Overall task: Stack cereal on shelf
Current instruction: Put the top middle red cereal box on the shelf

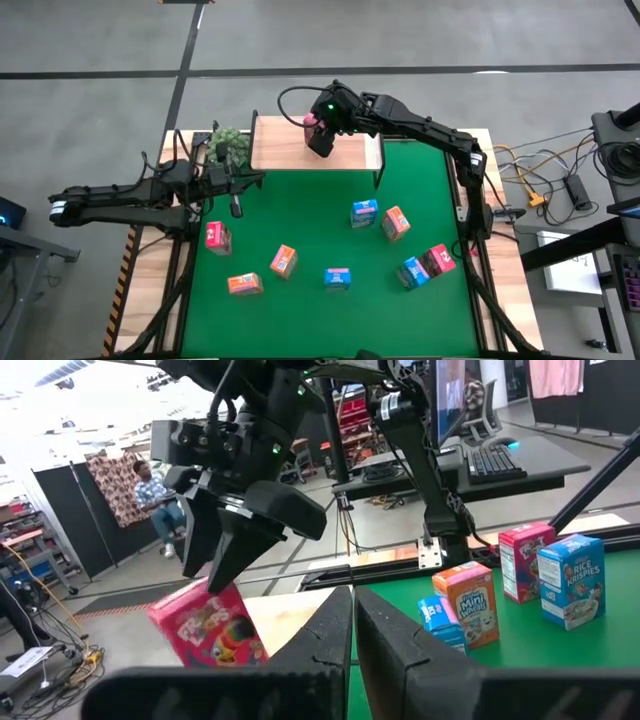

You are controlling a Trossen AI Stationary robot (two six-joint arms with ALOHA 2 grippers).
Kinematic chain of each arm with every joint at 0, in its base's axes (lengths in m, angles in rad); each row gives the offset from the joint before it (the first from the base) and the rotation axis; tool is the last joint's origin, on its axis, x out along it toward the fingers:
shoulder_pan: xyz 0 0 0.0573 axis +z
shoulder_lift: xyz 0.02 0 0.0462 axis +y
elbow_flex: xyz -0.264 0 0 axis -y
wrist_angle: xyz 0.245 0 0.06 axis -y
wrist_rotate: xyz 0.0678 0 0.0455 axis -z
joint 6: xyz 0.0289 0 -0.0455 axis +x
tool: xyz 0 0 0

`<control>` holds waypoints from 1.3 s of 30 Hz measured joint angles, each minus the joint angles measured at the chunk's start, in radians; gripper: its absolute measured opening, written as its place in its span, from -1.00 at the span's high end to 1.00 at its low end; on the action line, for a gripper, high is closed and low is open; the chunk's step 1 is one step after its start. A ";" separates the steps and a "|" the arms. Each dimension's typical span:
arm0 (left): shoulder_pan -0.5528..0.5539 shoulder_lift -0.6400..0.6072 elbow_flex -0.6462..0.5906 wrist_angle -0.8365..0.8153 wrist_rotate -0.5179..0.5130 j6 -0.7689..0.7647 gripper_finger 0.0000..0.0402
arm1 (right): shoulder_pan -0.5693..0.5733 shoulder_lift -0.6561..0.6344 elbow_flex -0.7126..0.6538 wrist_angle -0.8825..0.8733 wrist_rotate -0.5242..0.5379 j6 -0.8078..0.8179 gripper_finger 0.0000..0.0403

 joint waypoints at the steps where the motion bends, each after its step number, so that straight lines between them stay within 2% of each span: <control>1: 0.000 0.000 0.000 0.000 0.000 0.000 1.00 | 0.000 0.000 0.000 0.000 0.000 0.002 -0.12; 8: 0.000 0.000 0.000 0.000 0.000 0.000 1.00 | 0.000 0.000 0.017 0.006 0.000 0.016 -0.19; 15: 0.000 0.000 0.000 -0.003 0.000 0.000 1.00 | 0.037 -0.017 0.120 0.005 0.000 0.022 -0.08; 19: 0.000 0.000 0.000 -0.008 0.000 0.000 1.00 | 0.073 -0.052 0.134 -0.017 0.000 0.005 0.14; 24: 0.000 0.000 0.000 -0.010 0.000 0.000 1.00 | 0.110 -0.063 0.118 -0.108 0.001 0.004 0.57; 27: 0.000 0.000 0.000 -0.017 0.000 0.000 1.00 | 0.120 -0.063 0.074 -0.144 0.008 0.008 0.83; 29: 0.000 0.001 0.000 -0.017 0.000 -0.005 1.00 | 0.120 -0.063 0.033 -0.163 0.012 0.015 0.92; 34: 0.000 0.006 0.000 -0.017 0.000 -0.012 1.00 | 0.093 -0.074 -0.099 -0.179 0.068 0.049 0.94; 39: 0.000 0.016 0.000 -0.017 0.001 -0.022 1.00 | 0.060 -0.104 -0.259 -0.063 0.096 0.044 0.94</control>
